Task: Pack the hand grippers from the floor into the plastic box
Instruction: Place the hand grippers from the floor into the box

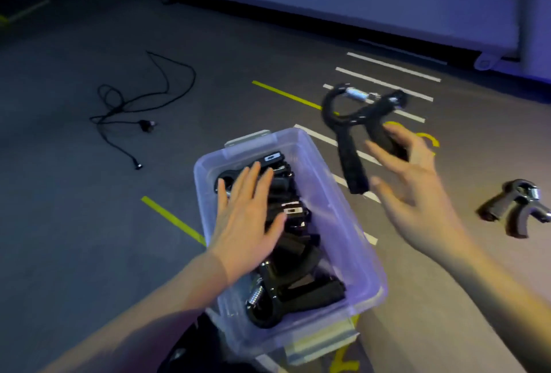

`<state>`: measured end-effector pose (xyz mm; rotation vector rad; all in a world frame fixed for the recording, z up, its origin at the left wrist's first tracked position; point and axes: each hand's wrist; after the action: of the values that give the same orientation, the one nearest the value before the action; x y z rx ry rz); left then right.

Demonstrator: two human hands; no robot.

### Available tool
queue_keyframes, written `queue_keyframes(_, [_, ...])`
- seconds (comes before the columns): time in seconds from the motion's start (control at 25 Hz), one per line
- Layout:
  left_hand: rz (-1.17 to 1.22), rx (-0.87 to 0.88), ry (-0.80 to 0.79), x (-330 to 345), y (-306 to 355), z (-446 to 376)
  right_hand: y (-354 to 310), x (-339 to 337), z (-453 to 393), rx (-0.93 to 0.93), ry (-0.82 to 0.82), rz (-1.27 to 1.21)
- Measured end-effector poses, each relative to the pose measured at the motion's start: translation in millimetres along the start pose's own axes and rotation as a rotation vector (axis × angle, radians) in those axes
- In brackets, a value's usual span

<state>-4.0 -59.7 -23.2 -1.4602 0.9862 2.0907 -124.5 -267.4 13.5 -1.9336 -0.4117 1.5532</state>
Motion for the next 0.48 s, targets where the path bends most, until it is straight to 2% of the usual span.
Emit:
queue_keyframes(0.12, [0.023,-0.146,0.014,-2.5,-31.7,6.4,-36.6,38.5,-33.2,-0.132,-0.038,0.327])
queue_keyframes(0.32, [0.203,-0.124,0.046,0.7,-58.1,-0.4,-43.4,87.5,-72.3,-0.261,-0.304,0.947])
queue_keyframes(0.4, [0.251,-0.087,0.053,0.4,-65.4,-7.6,-40.2,103.0,-77.2,-0.274,-0.372,1.063])
queue_keyframes(0.48, [0.245,-0.038,0.037,0.6,-69.4,-12.4,-38.8,113.7,-77.3,-0.273,-0.406,1.039])
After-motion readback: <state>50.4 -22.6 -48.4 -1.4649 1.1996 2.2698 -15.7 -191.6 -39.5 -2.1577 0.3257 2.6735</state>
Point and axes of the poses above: each hand's wrist, its own z-axis away from the middle knuckle, its own x-axis out of the palm, y = z × x, and after that the axes turned 13 degrees about -y, right-handed
